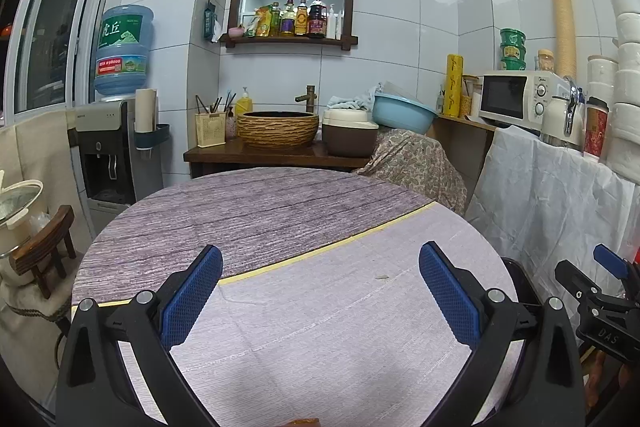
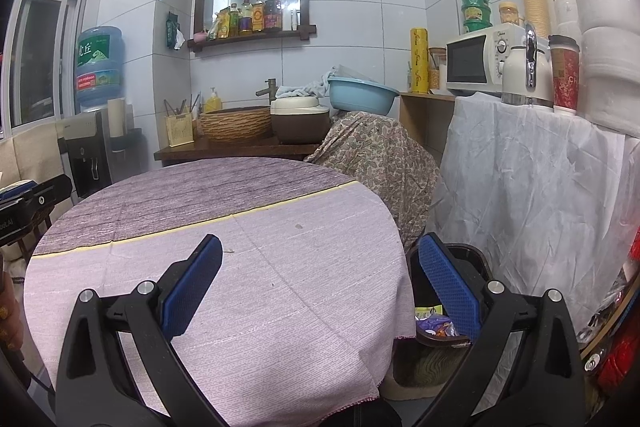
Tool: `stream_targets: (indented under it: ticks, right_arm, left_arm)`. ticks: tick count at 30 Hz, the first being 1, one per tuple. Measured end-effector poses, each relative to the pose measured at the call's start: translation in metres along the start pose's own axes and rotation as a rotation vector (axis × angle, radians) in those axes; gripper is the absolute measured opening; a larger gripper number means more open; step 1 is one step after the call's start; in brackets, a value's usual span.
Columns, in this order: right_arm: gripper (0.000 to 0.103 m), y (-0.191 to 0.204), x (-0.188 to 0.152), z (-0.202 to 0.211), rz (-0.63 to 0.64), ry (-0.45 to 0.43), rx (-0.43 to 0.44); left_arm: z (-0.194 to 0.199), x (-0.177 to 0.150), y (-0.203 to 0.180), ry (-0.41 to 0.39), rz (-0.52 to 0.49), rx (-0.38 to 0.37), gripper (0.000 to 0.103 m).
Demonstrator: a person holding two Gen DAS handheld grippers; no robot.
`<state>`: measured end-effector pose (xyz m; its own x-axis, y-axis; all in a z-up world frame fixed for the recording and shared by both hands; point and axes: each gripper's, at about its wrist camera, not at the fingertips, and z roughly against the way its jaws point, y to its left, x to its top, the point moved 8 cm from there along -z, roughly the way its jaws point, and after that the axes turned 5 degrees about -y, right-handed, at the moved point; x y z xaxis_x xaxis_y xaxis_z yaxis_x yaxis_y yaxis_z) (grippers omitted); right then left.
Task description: Collect trash
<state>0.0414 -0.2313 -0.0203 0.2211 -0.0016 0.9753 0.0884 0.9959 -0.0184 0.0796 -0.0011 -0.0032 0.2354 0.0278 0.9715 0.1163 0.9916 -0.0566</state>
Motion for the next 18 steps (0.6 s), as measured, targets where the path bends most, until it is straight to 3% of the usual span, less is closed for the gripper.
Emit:
stream_targets:
  ticks: [18]
  right_arm:
    - [0.097,-0.0005,0.0002,0.0002,-0.004,0.004,-0.005]
  left_arm:
    - [-0.0006,-0.0012,-0.0006,0.007,0.000,-0.008,0.098]
